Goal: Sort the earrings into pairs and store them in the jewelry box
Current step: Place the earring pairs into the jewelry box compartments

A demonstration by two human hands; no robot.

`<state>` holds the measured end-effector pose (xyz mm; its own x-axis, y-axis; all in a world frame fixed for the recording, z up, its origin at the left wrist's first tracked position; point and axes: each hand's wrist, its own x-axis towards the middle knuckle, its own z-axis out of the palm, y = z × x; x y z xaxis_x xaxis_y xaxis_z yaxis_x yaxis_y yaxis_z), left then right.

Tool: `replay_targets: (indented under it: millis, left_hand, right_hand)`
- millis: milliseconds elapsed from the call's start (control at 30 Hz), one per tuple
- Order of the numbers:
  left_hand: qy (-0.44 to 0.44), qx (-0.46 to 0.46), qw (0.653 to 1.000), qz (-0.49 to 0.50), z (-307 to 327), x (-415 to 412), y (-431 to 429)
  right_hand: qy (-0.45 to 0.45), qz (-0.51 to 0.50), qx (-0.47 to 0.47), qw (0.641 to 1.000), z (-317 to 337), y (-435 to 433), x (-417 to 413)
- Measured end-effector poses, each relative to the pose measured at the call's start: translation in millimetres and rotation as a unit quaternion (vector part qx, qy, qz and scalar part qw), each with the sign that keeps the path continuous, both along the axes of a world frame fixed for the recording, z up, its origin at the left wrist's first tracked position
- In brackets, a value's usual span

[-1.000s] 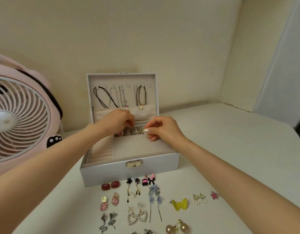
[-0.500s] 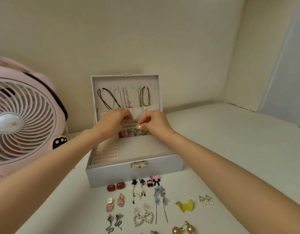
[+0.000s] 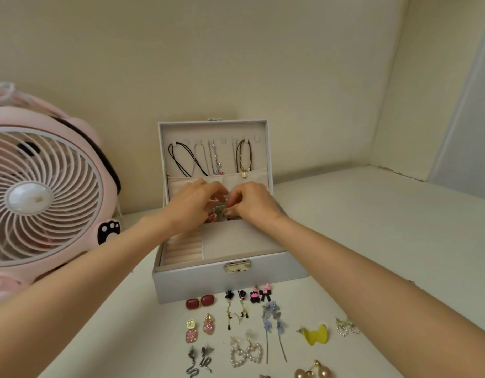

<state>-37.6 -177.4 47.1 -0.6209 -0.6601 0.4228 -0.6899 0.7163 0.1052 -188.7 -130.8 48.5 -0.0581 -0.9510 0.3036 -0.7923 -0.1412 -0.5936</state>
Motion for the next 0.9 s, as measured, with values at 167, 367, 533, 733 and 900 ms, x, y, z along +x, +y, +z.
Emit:
replay_targets:
  millis: [167,367,533,733,900]
  left_hand:
    - [-0.035,-0.006,0.999,0.01,-5,-3,-3]
    - [-0.024,-0.009,1.0,0.017,-5,-1,-2]
    - [-0.048,-0.02,0.998,0.025,-3,-3,-4]
    - [-0.093,-0.023,0.994,0.06,2,-10,-14]
    - [-0.098,-0.023,0.993,0.063,2,-12,-15]
  right_hand:
    - [0.051,0.009,-0.005,0.999,-1,-1,3]
    - [0.054,0.023,0.007,0.998,-7,-6,6]
    - [0.062,0.023,-0.002,0.998,-6,-2,3]
    - [0.07,0.031,0.037,0.996,1,-3,4]
    - [0.083,0.035,0.054,0.994,5,0,1]
